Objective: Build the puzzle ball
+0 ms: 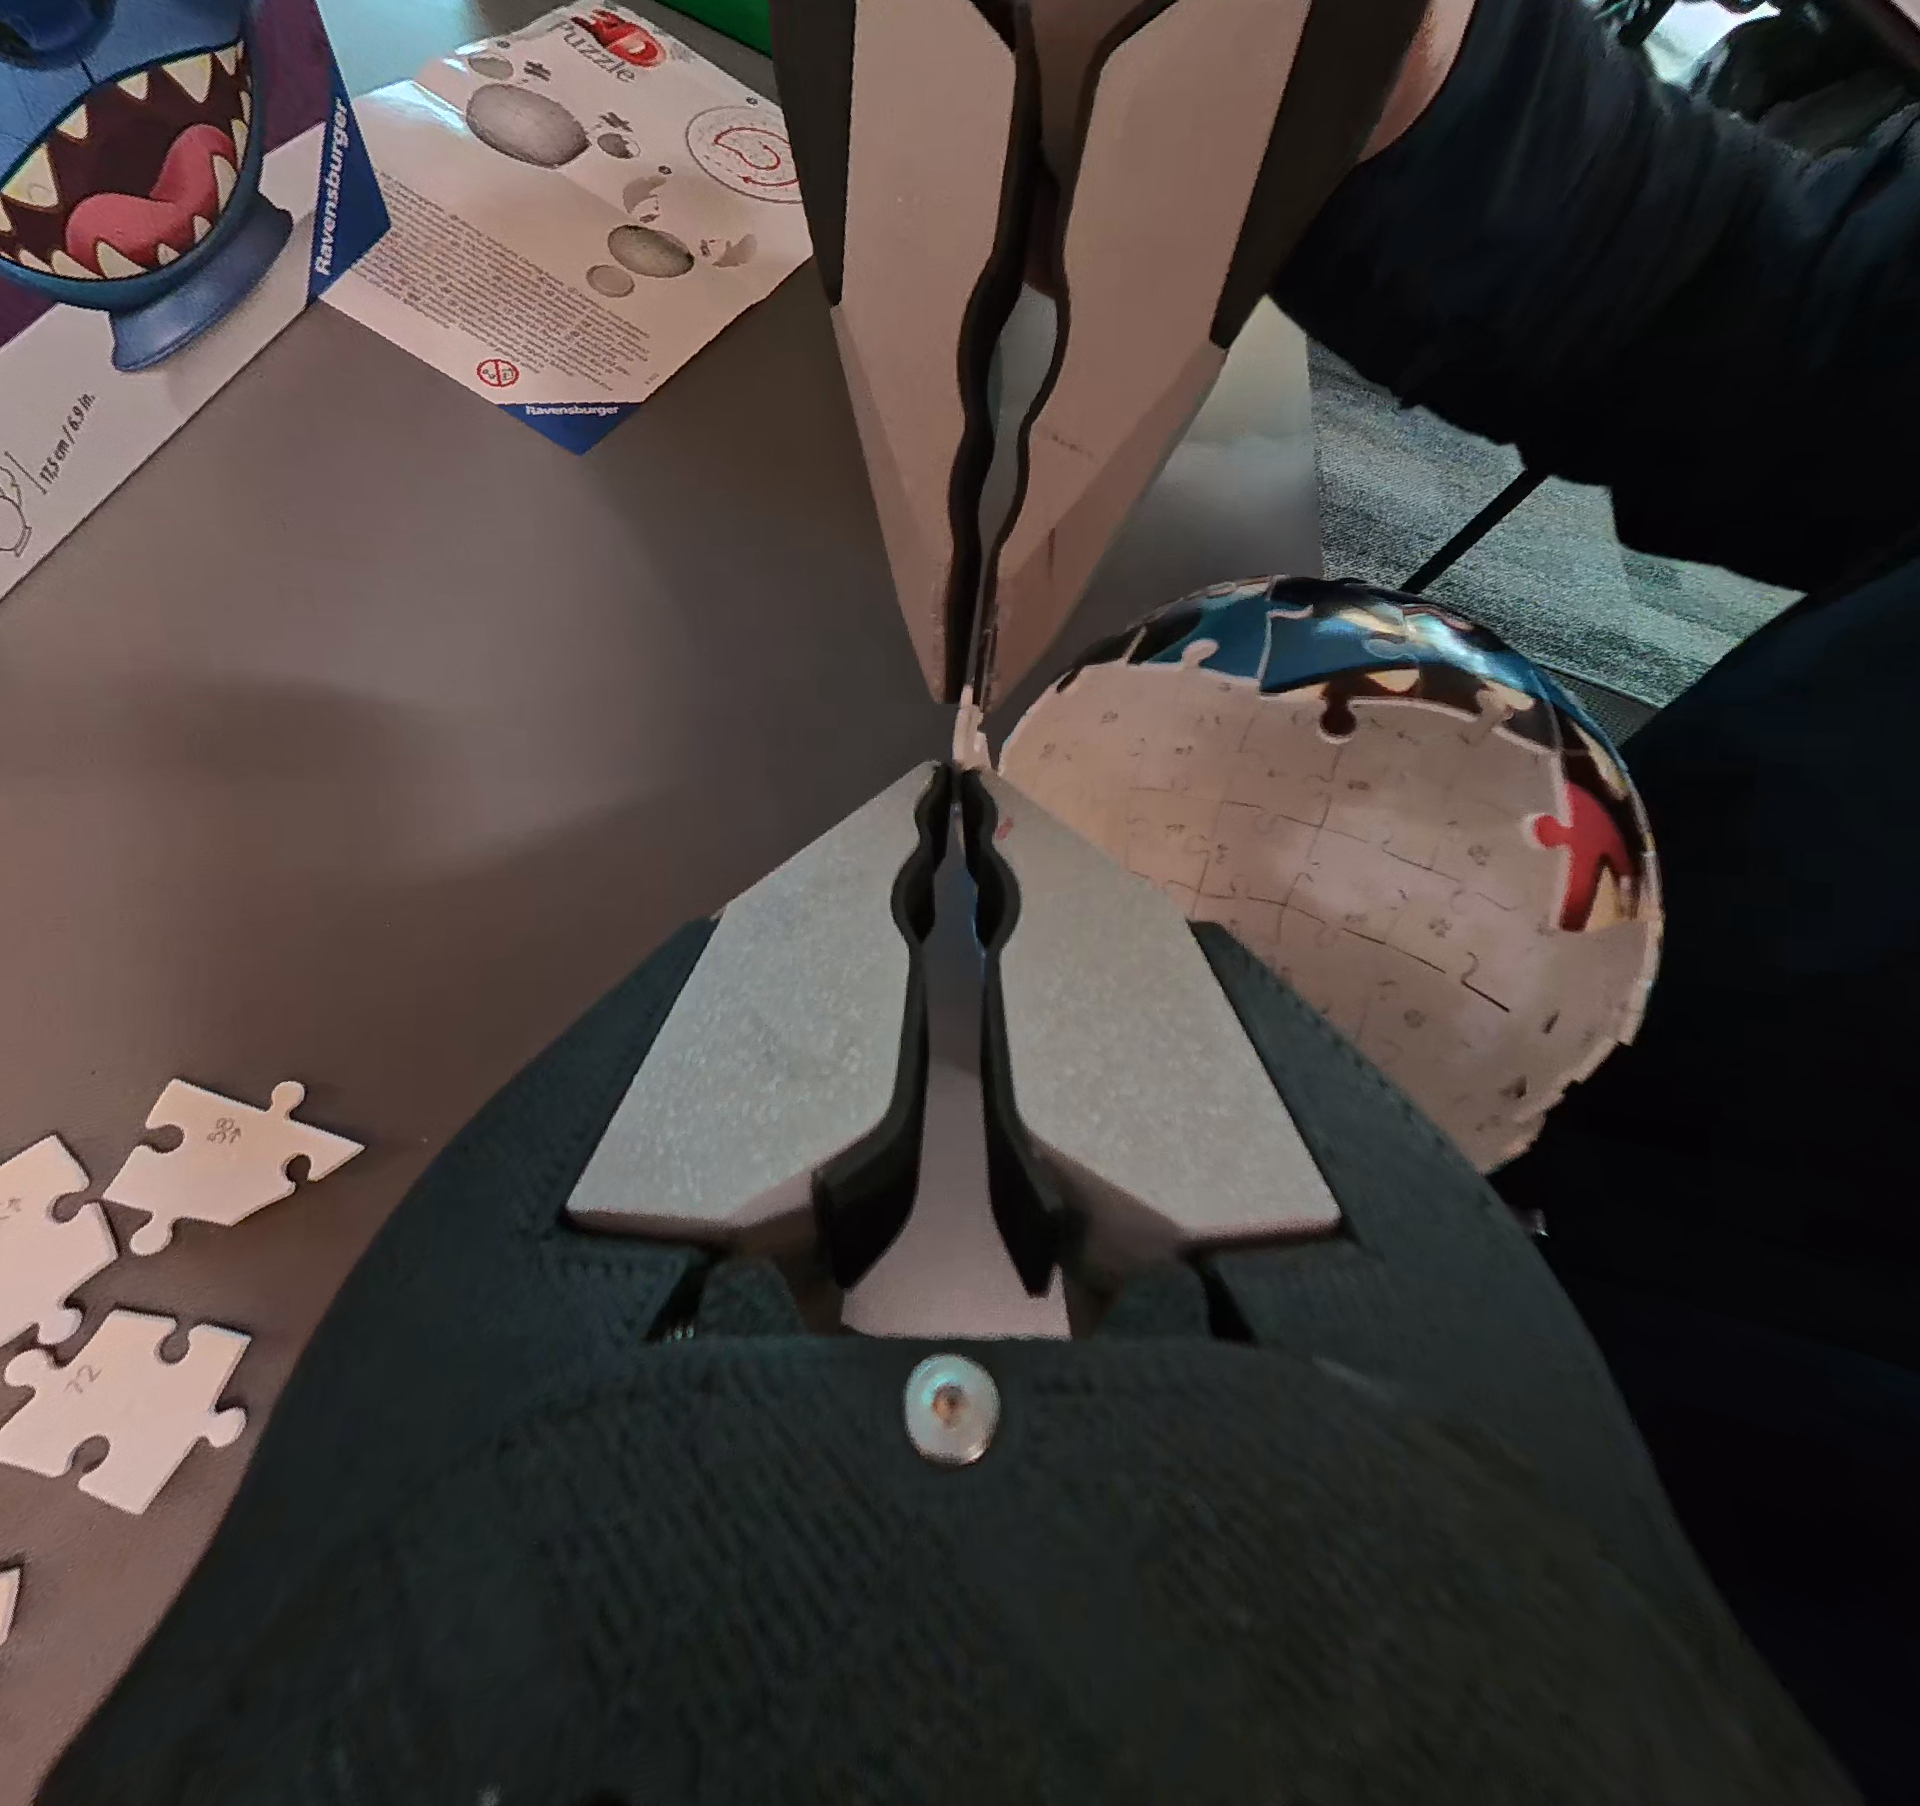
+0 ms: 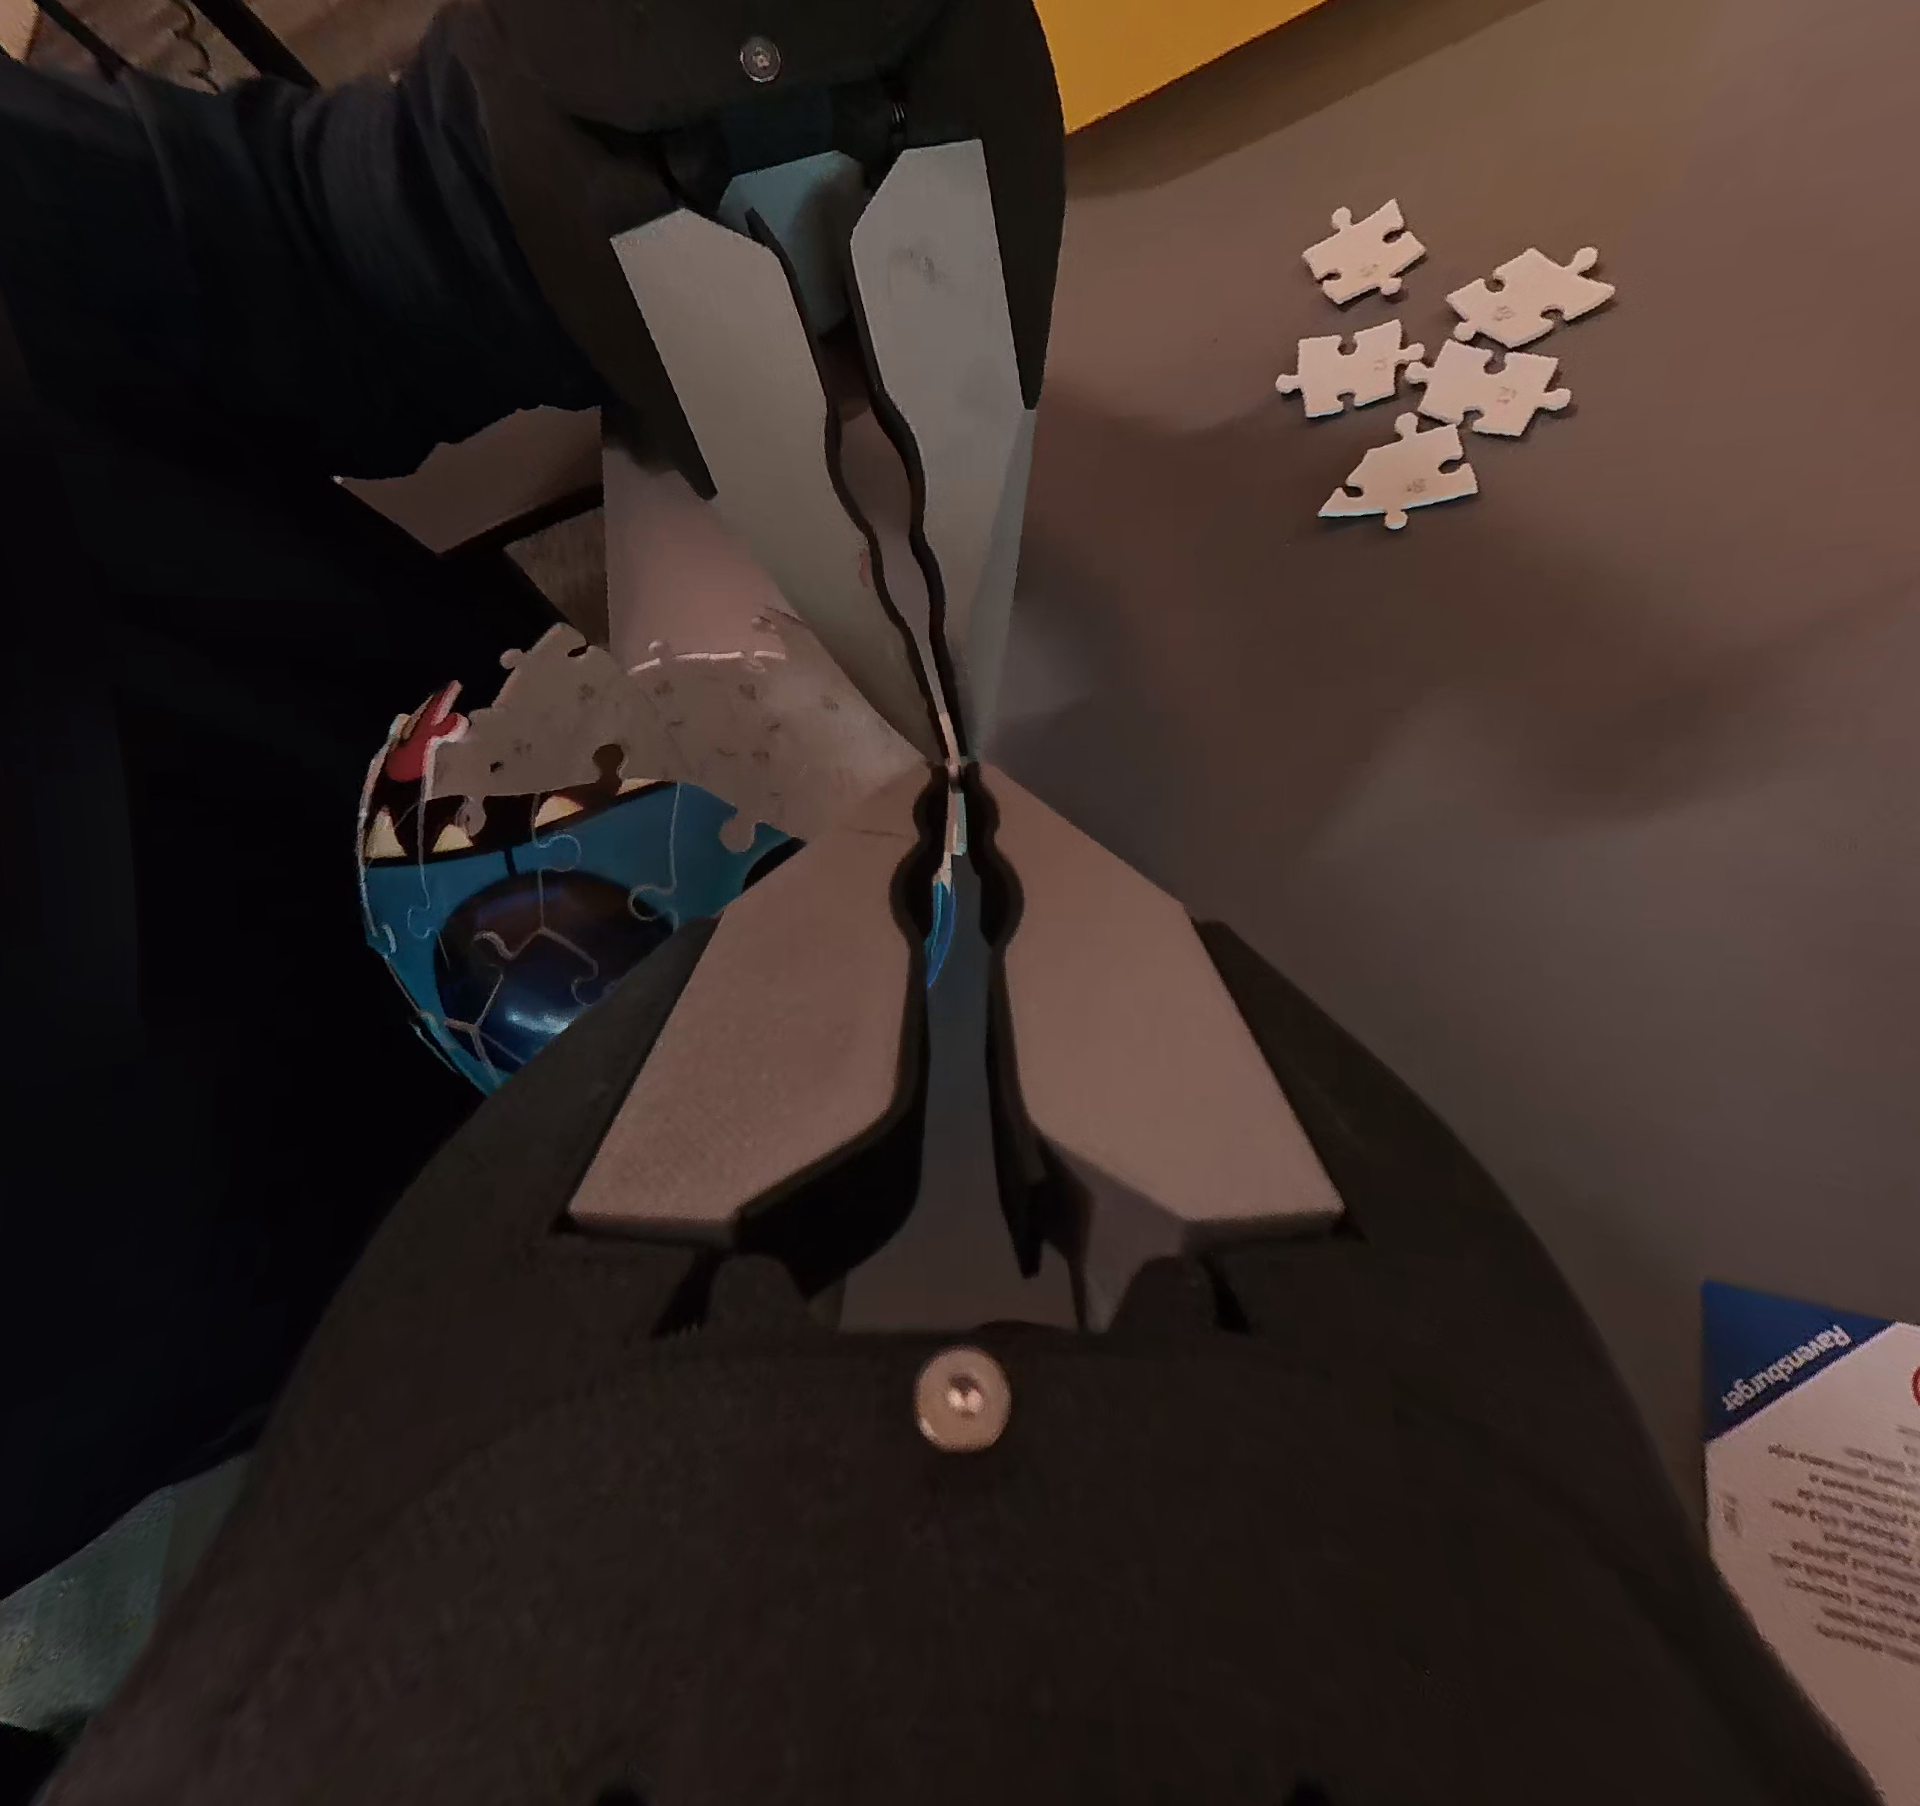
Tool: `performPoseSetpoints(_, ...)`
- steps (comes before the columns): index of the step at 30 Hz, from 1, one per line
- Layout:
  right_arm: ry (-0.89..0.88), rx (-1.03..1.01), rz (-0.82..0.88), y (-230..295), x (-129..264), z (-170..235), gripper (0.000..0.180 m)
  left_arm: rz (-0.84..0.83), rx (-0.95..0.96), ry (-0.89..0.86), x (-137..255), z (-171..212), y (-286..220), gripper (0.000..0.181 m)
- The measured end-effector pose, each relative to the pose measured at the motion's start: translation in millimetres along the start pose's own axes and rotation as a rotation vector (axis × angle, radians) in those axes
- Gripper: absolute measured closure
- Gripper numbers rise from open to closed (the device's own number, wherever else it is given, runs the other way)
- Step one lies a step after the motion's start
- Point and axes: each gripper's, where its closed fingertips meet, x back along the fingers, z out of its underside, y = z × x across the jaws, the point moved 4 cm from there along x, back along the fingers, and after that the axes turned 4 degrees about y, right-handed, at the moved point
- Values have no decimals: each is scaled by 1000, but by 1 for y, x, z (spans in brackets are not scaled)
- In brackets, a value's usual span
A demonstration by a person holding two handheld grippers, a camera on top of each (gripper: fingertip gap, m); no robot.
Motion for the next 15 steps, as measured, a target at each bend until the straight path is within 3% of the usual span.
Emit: performPoseSetpoints(15, 301, 52, 94, 7, -1, -8, 180, -4, -3, 1, -1, 2, -4, 181)
